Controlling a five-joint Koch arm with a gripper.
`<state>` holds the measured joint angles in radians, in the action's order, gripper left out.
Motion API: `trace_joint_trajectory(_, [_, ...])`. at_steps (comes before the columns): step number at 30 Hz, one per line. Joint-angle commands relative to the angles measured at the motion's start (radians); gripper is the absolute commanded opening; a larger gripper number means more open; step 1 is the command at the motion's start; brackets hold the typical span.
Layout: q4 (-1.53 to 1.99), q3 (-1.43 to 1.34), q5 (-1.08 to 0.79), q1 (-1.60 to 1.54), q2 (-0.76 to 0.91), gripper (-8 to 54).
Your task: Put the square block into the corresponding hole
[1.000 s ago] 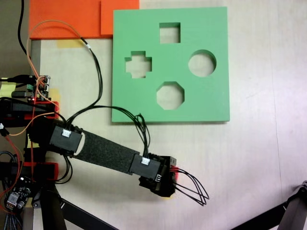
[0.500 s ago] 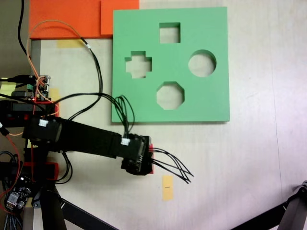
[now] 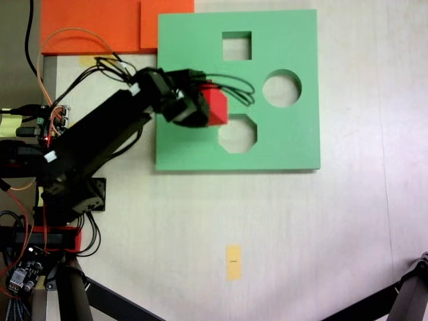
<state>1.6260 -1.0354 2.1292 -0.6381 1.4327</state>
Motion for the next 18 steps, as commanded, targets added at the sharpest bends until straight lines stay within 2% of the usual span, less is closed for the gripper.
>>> trace_joint_trajectory(1, [-0.055,0.117,0.061,-0.057,-0.051,16.7])
trace_joint_trajectory(13, [-0.058,0.575,0.419,-0.195,-0.456,16.7])
trace_joint_trajectory(18, [-0.109,0.607,0.442,-0.204,-0.526,16.7])
